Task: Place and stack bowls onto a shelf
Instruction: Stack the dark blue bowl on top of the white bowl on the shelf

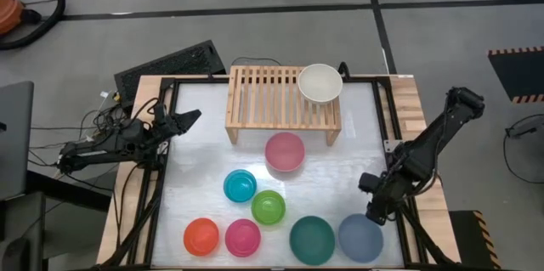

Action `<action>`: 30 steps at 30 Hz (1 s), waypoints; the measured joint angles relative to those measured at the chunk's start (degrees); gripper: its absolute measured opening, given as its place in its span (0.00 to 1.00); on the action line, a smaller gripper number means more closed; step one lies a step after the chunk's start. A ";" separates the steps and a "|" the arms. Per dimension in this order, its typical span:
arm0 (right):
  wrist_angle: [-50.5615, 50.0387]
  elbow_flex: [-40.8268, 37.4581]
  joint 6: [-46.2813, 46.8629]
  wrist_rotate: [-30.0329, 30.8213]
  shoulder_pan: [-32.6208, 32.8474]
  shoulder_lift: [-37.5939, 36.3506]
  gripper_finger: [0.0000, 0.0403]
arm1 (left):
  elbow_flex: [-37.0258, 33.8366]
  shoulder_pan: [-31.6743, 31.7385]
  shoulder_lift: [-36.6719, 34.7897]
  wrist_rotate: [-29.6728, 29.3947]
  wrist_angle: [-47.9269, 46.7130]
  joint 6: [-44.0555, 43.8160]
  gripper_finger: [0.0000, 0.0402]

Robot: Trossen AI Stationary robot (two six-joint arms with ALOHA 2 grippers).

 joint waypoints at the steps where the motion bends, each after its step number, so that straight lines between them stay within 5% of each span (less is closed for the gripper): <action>1: -0.19 0.00 -0.12 0.13 0.28 0.70 0.63 | 0.00 -0.02 0.00 0.09 -0.16 0.29 0.83; 18: 6.46 -0.04 -8.80 -3.20 0.27 19.50 0.60 | 0.00 0.00 0.00 -1.23 -1.62 -0.47 0.83; 22: 10.61 -0.04 -11.67 -6.68 0.27 24.24 0.46 | 0.00 0.00 0.00 -1.24 -1.61 -0.55 0.83; 27: 14.28 0.15 -13.21 -10.10 -0.03 27.28 0.13 | 0.00 0.00 0.00 -1.22 -1.55 -0.69 0.83; 30: 13.16 0.09 -12.35 -9.65 -0.16 25.92 0.09 | 0.00 0.00 0.00 -1.19 -1.49 -0.79 0.83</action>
